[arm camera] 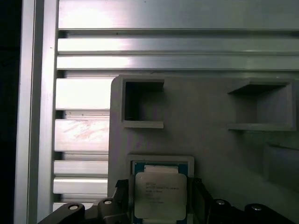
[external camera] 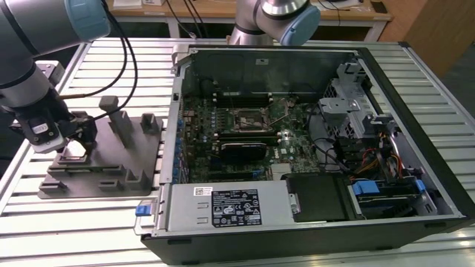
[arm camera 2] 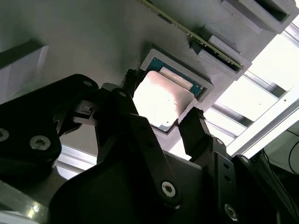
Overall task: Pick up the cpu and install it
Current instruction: 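Pick up the cpu and move it towards the insertion slot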
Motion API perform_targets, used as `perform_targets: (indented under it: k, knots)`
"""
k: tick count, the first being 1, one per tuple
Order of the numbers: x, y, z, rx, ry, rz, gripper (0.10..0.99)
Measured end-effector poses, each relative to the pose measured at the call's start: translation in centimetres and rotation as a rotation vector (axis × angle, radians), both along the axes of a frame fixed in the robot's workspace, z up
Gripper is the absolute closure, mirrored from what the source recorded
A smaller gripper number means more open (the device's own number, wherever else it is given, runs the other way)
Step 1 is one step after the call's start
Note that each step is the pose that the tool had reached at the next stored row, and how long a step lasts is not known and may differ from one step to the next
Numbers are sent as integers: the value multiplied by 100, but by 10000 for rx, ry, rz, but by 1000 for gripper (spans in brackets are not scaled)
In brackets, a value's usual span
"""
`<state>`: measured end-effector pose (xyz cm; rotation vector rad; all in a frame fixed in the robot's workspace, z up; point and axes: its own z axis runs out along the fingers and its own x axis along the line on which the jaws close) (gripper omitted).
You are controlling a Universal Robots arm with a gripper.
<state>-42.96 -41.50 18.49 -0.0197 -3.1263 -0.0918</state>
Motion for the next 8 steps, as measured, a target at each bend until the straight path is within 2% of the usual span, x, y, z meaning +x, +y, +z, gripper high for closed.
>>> perform_targets:
  k: [8]
  knots:
    - [0, 0, -37, -1, 1, 0, 439]
